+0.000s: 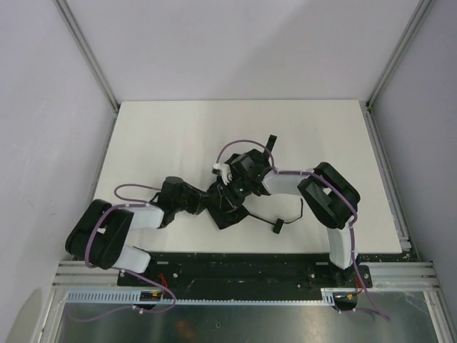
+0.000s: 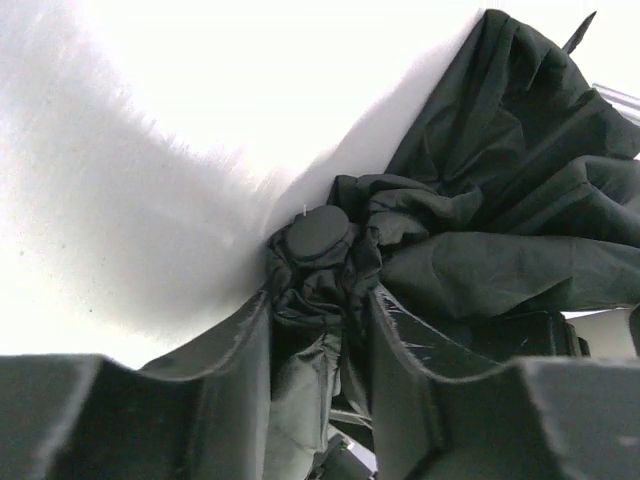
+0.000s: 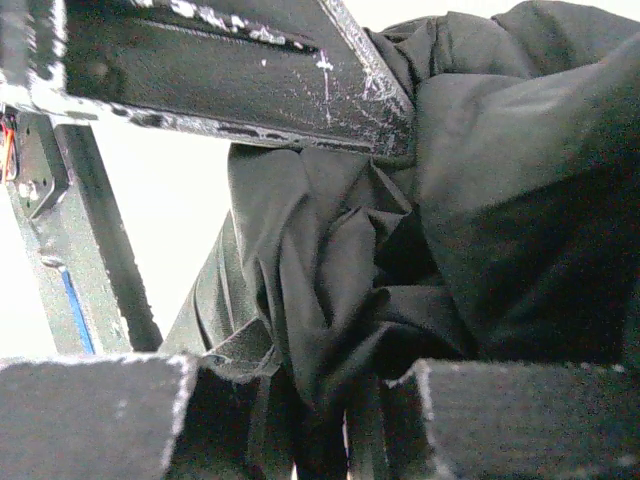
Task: Put away the umbrella
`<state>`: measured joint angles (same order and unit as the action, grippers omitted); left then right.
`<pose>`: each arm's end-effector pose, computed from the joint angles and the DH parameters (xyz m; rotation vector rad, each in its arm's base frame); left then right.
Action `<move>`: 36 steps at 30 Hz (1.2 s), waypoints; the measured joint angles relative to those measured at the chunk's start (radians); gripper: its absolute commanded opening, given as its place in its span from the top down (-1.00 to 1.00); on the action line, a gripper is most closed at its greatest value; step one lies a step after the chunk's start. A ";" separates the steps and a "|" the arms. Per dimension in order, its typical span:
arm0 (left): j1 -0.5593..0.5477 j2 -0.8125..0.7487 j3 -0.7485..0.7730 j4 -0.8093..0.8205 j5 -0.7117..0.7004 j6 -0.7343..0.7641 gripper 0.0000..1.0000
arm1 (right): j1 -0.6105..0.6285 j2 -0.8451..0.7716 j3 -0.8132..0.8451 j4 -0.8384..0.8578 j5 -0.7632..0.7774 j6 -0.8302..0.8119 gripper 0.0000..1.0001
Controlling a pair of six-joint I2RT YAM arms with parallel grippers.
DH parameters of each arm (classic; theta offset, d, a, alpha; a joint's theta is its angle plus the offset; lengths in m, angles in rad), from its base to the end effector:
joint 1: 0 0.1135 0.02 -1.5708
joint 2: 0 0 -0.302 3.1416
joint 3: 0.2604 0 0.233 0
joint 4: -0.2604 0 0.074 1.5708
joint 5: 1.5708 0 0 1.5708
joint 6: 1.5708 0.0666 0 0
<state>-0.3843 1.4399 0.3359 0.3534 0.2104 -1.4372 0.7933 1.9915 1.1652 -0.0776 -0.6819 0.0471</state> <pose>0.2147 -0.1018 0.1440 -1.2011 2.3040 -1.0594 0.2632 0.3272 0.1655 -1.2235 2.2644 1.1885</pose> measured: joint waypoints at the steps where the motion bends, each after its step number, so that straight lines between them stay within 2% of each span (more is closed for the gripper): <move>1: -0.001 0.006 0.003 0.003 -0.006 0.006 0.51 | 0.002 0.000 0.000 0.003 0.005 0.011 1.00; 3: -0.004 0.015 0.008 0.006 -0.017 0.027 0.71 | 0.004 0.000 -0.001 0.009 0.016 0.035 0.96; 5: -0.006 0.016 0.012 0.008 -0.024 0.044 0.83 | 0.004 0.000 -0.003 0.016 0.020 0.056 0.82; 7: -0.007 0.013 0.014 0.010 -0.026 0.058 0.95 | 0.004 -0.002 -0.006 0.023 0.023 0.079 0.53; 10: -0.011 0.013 0.021 0.013 -0.035 0.083 0.99 | 0.004 -0.010 -0.012 0.028 0.026 0.114 -0.11; 12: -0.016 0.017 0.024 0.021 -0.042 0.099 1.00 | 0.011 -0.028 -0.019 0.032 0.013 0.140 -0.37; 17: -0.035 0.015 0.026 0.028 -0.072 0.110 1.00 | -0.002 -0.121 -0.051 -0.016 0.002 0.163 -0.51; 21: -0.051 0.000 0.026 0.015 -0.105 0.110 1.00 | -0.089 -0.291 -0.063 -0.066 -0.019 0.189 -0.53; 25: -0.062 -0.023 0.037 -0.035 -0.135 0.109 1.00 | -0.201 -0.477 -0.063 -0.074 0.056 0.204 -0.40; 29: -0.065 -0.043 0.052 -0.095 -0.153 0.101 1.00 | -0.292 -0.548 -0.062 -0.070 0.171 0.217 -0.06; 33: -0.065 -0.050 0.054 -0.115 -0.156 0.088 1.00 | -0.332 -0.507 -0.080 -0.042 0.230 0.250 0.34; 36: -0.065 -0.050 0.055 -0.120 -0.156 0.077 1.00 | -0.338 -0.439 -0.107 0.021 0.249 0.289 0.50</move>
<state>-0.4496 1.3899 0.3912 0.2333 0.0547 -1.3598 0.4553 1.5520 1.0580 -0.0563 -0.4332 0.3359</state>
